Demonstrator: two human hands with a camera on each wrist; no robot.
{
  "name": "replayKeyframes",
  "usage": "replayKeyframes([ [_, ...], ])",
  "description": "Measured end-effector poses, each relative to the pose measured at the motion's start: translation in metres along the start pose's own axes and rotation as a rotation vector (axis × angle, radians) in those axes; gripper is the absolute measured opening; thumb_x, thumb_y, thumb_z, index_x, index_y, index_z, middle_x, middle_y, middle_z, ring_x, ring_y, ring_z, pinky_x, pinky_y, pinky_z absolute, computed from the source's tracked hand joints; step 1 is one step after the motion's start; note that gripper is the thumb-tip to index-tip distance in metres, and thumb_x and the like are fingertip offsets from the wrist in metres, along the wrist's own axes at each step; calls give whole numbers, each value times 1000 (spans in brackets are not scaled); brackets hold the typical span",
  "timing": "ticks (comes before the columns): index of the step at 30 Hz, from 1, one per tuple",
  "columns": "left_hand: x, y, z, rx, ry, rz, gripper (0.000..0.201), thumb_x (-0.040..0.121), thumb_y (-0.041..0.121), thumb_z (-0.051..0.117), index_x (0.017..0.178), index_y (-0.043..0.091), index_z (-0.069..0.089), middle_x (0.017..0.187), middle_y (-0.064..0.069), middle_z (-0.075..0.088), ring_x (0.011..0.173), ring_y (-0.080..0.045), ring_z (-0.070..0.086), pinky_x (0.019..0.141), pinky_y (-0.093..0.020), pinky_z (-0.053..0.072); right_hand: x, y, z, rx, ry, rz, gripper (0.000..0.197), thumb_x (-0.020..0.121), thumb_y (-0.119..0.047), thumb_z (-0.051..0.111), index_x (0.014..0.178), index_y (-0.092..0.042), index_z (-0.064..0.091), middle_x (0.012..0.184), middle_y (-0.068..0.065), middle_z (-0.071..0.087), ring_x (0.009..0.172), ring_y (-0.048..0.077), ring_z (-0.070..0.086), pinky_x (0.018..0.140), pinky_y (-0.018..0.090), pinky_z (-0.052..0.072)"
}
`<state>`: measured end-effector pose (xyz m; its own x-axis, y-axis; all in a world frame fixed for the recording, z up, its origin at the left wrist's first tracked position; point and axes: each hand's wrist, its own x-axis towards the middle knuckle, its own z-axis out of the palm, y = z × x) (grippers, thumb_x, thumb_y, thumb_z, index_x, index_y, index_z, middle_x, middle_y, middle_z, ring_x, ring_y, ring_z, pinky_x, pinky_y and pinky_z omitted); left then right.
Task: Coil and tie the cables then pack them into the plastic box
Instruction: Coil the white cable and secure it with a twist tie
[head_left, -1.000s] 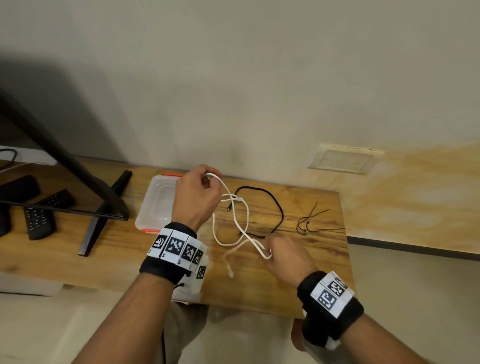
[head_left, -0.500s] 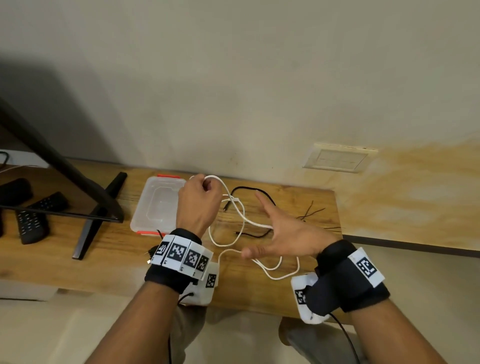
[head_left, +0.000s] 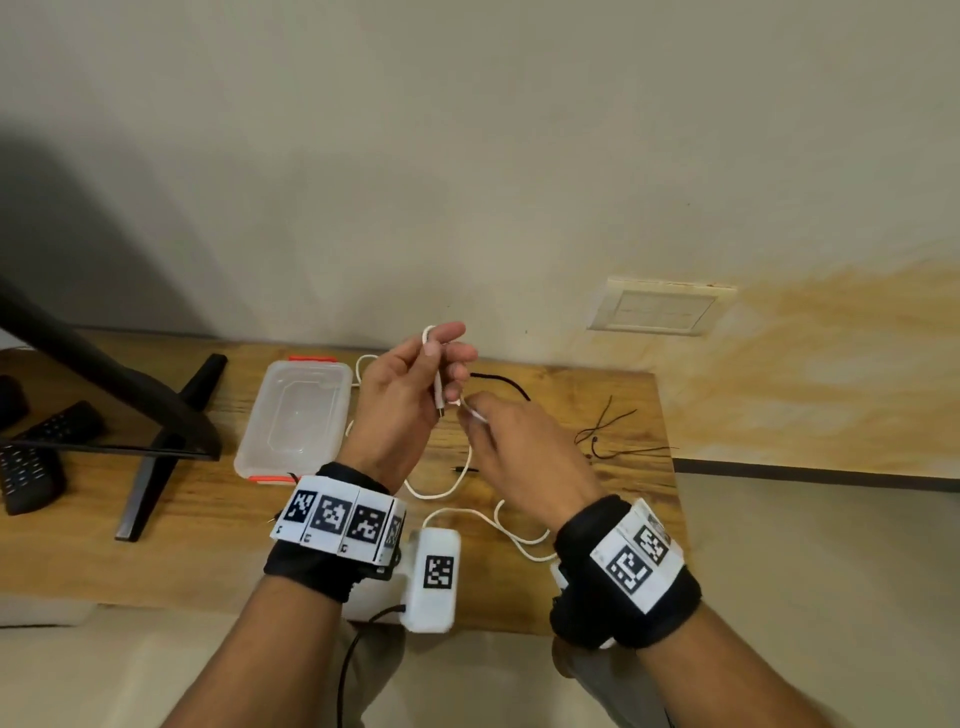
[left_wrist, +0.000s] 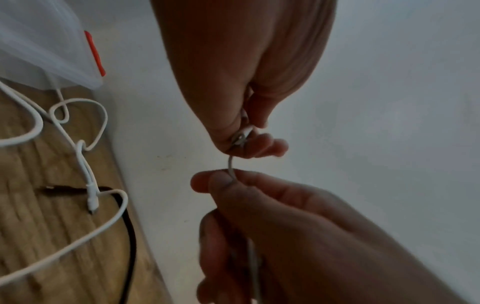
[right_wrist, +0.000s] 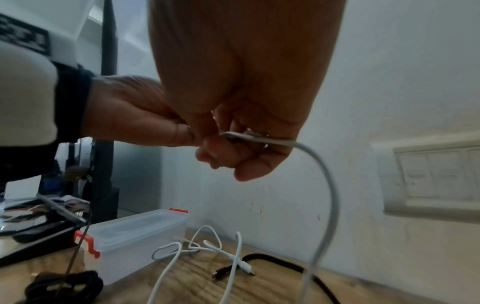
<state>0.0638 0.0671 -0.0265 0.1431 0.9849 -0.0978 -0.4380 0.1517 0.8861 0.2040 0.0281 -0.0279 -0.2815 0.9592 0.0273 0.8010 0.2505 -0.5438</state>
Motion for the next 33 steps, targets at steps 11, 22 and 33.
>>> replayKeyframes([
  [11,0,-6,-12,693,-232,84,29,107,17,40,114,8,67,65,2,59,57,-17,48,63,-23,44,-6,10,-28,12,281,-119,7,95,-31,68,96,-26,73,90,-8,64,72,11,57,63,34,51],
  [22,-1,-3,-10,532,-332,-48,42,104,35,40,98,10,73,63,-4,43,59,-15,35,54,-23,27,9,18,-29,412,326,174,5,94,-17,68,94,-20,73,79,-9,74,77,2,69,74,23,57],
  [33,-4,-2,-20,246,-479,-140,43,93,28,66,125,0,66,74,-2,54,62,-14,41,63,-42,20,15,13,-37,934,151,255,22,98,1,56,103,-7,76,99,8,78,93,12,75,83,26,60],
])
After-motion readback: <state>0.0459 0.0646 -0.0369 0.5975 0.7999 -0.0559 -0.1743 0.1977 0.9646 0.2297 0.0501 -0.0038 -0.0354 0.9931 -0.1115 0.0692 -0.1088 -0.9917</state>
